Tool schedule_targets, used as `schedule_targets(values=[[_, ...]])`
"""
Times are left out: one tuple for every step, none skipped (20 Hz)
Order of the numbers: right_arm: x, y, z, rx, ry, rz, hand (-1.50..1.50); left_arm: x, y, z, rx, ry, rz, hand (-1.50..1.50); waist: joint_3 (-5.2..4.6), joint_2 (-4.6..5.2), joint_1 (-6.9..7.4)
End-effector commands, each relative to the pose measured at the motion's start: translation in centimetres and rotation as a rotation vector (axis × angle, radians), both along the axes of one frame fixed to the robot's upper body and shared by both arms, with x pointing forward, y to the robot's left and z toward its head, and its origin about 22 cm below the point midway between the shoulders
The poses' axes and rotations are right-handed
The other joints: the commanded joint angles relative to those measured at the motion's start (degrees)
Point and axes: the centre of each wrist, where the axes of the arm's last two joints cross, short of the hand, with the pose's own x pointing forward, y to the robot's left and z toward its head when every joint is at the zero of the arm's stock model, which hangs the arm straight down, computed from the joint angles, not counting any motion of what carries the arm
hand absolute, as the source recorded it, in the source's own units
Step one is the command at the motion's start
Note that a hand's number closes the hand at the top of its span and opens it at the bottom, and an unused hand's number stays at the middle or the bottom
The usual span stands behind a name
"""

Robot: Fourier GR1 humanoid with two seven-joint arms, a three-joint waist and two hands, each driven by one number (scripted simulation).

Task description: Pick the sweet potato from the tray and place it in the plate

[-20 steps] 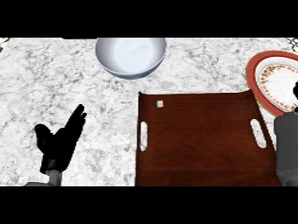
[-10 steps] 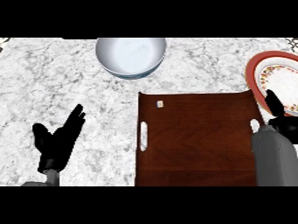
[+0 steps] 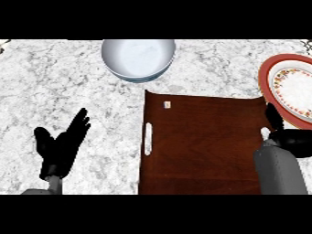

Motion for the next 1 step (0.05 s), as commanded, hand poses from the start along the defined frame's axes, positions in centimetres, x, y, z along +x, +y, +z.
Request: schedule_targets(values=[[0.3, 1.41, -0.85, 0.041, -0.032, 0.002, -1.5, -0.05, -0.53, -1.31, 0.001, 0.037, -0.007, 0.0, -0.29, 0.56, 0.34]])
